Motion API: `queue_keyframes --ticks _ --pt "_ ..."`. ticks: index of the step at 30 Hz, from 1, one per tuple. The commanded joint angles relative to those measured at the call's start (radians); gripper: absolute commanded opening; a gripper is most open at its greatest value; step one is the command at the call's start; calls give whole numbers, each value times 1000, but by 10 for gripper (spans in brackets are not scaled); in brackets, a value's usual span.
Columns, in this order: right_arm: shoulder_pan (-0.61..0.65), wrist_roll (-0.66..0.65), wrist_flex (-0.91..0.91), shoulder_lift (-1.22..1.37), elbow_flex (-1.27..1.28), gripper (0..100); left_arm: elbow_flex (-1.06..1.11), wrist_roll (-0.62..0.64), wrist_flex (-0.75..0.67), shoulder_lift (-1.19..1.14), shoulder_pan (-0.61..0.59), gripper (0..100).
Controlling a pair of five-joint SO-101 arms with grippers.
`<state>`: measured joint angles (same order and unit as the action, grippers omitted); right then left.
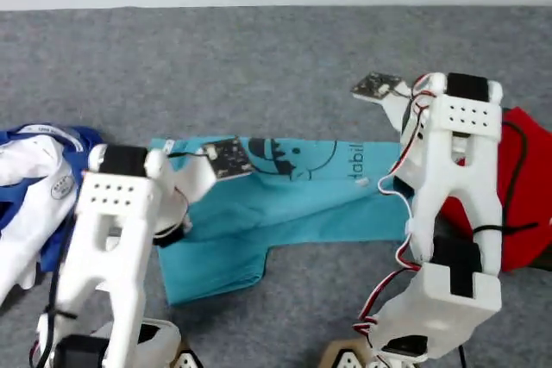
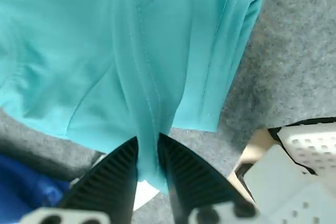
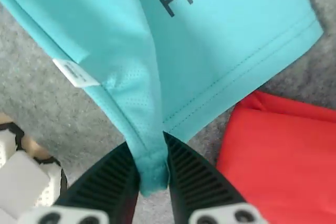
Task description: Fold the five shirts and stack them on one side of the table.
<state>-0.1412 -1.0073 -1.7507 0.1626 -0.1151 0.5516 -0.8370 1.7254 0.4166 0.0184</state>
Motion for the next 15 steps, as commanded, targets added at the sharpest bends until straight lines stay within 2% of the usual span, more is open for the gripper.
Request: queue_keyframes --ticks 1,4,10,15 --pt "-15 -44 -33 -71 25 9 15 -32 31 61 -29 55" --pt "-21 -60 -31 -76 31 43 16 -32 31 71 -48 104" --pt "-73 -69 -30 -117 -12 277 8 -32 31 72 -68 157" --pt "-76 -64 -28 -124 -104 288 -79 -31 28 72 -71 164"
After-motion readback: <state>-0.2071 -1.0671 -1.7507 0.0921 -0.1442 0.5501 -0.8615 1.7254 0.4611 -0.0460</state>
